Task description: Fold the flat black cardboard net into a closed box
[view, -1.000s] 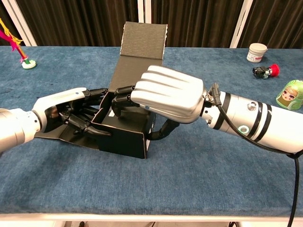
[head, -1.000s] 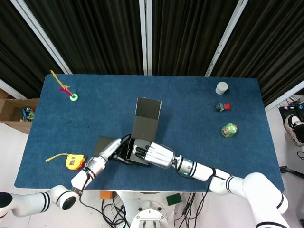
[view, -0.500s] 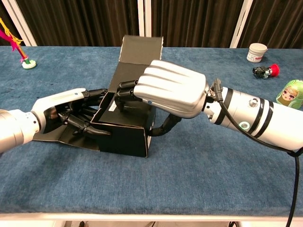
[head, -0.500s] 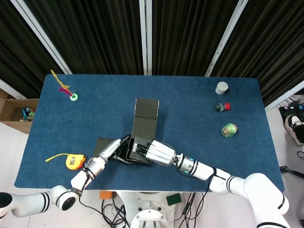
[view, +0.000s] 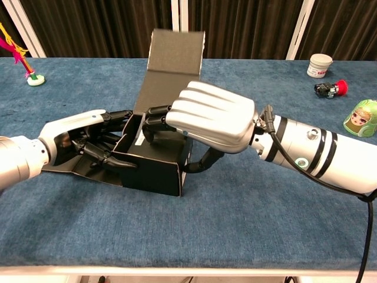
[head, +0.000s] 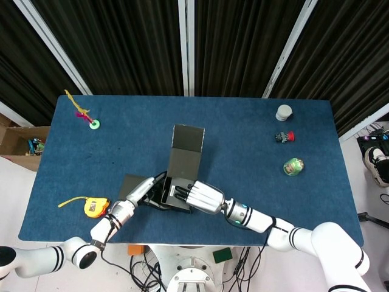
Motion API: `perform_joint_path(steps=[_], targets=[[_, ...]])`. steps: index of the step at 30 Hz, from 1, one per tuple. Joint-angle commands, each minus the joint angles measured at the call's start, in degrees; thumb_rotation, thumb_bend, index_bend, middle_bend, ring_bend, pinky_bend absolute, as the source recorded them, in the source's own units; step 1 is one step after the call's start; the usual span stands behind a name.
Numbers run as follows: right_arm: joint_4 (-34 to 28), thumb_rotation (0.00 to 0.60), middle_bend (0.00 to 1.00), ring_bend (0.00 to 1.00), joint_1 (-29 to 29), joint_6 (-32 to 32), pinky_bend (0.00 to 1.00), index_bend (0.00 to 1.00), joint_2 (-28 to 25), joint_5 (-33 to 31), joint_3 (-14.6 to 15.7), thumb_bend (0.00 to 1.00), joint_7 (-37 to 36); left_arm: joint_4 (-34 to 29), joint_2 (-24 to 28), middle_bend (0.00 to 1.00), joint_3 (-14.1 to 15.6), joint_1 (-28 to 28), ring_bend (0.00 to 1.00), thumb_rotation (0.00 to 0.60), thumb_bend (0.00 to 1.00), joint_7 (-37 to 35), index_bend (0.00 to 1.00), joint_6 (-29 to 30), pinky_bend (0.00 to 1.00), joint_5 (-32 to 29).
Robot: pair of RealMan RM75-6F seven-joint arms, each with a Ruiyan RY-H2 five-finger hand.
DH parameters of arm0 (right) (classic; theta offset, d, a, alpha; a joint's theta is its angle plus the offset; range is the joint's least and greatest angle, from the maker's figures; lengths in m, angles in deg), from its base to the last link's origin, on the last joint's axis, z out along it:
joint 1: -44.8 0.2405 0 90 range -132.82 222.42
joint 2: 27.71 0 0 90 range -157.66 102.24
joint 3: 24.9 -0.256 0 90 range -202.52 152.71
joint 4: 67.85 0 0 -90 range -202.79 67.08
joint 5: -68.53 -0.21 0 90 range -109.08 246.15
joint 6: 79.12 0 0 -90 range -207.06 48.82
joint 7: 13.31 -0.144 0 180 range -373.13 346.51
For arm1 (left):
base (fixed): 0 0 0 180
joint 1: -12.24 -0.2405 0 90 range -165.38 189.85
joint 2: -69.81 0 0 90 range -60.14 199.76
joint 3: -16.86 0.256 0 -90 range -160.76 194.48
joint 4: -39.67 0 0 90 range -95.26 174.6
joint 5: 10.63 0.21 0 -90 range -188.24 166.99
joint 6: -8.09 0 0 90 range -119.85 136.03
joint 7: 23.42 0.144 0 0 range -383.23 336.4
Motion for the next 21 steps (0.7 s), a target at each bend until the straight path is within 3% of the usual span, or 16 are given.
perform_joint_path(steps=[1, 12, 21], targets=[[-1.3, 0.600, 0.45, 0.77, -0.2, 0.0, 1.00, 0.43, -0.9, 0.2, 0.3, 0.06, -0.2, 0.1, 0.0, 0.21, 0.1, 0.0, 0.53, 0.560, 0.00, -0.2, 0.12, 0.0, 0.84, 0.1], [-3.3, 0.600, 0.45, 0.77, 0.1, -1.5, 1.00, 0.44, -2.6, 0.1, 0.1, 0.06, 1.7, 0.3, -0.3, 0.22, 0.2, -0.1, 0.53, 0.560, 0.00, -0.2, 0.15, 0.4, 0.84, 0.4], [-2.9, 0.600, 0.43, 0.77, 0.0, -0.3, 1.00, 0.45, -2.7, 0.6, -0.5, 0.06, 2.8, 2.6, -2.5, 0.36, -0.2, -1.0, 0.55, 0.599, 0.00, 3.9, 0.36, 2.8, 0.85, -0.1]])
